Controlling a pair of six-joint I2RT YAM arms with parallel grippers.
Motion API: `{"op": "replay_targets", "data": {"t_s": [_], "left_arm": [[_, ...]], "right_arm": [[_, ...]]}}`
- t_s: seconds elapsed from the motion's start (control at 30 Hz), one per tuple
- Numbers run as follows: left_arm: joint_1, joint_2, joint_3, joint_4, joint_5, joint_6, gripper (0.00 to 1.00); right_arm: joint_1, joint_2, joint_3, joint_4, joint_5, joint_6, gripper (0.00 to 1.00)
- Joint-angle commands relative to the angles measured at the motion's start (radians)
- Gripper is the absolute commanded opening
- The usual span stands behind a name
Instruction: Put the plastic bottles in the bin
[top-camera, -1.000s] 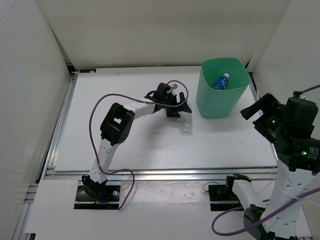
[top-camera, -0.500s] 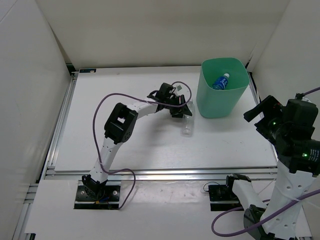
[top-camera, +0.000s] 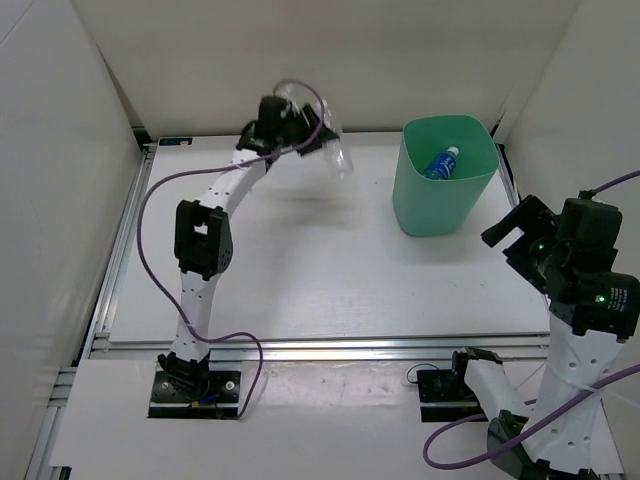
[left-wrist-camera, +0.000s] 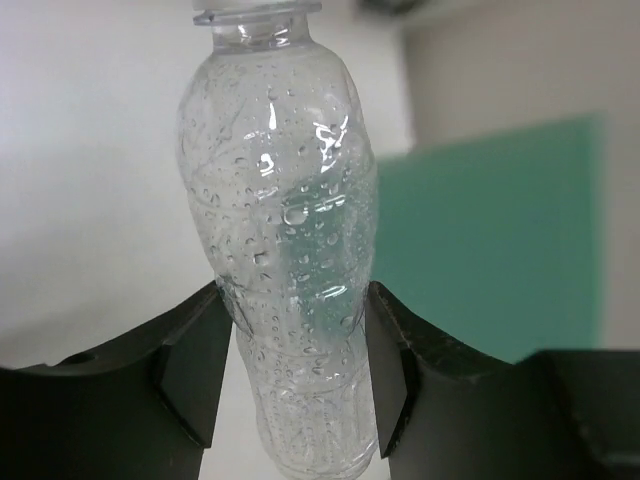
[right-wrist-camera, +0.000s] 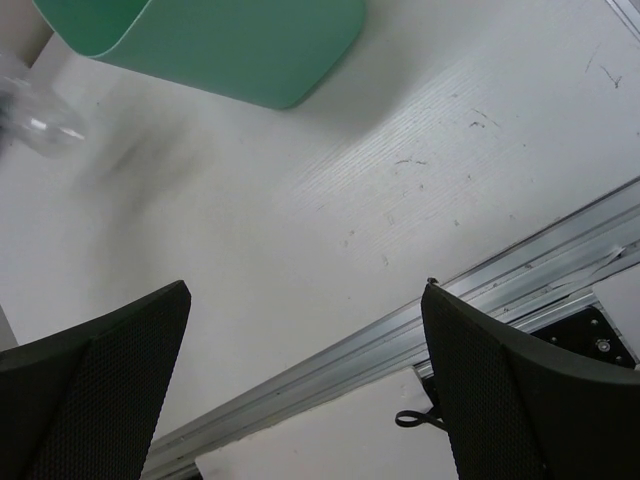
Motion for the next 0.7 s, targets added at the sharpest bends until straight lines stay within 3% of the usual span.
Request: {"op": "replay_targets", "data": {"t_s": [0.0, 0.03, 0.1, 0.17, 0.23, 0.27, 0.37, 0.47, 0.57, 0.67], "left_arm": [[-0.001, -0.049, 0.315, 0.063, -0.058, -0.011, 0.32], [-0.001, 0.035, 0.496, 0.063, -0.058, -0.055, 0.31], [-0.001, 0.098, 0.630, 0.078, -0.049, -0.120, 0.29], [-0.001, 0.082, 0.573, 0.243, -0.029, -0.207, 0.29], [-0.033, 0.010, 0.368, 0.425, -0.040, -0.253, 0.29], [-0.054, 0.024, 0.385, 0.467, -0.049, -0.265, 0.29], [-0.087, 0.151, 0.584, 0.449, -0.037, -0.317, 0.29], [-0.145, 0.112, 0.476, 0.503, -0.093, -0.299, 0.29], [-0.197, 0.152, 0.555, 0.494, -0.117, -0.263, 0.31], [-0.221, 0.152, 0.508, 0.485, -0.095, -0.252, 0.32]], "right_arm": [[-0.003, -0.013, -0.022, 0.032, -0.019, -0.028, 1.00], [-0.003, -0.004, -0.033, 0.044, -0.037, -0.028, 1.00], [-0.003, 0.007, -0.033, 0.044, -0.050, -0.028, 1.00], [-0.003, 0.018, -0.033, 0.044, -0.060, -0.028, 1.00], [-0.003, 0.018, -0.033, 0.044, -0.074, -0.028, 1.00], [-0.003, 0.018, -0.033, 0.054, -0.074, -0.028, 1.00], [-0.003, 0.018, -0.033, 0.054, -0.103, -0.028, 1.00], [-0.003, 0.018, -0.042, 0.054, -0.113, -0.028, 1.00], [-0.003, 0.018, -0.042, 0.054, -0.133, -0.028, 1.00], [-0.003, 0.036, -0.031, 0.054, -0.156, -0.028, 1.00]]}}
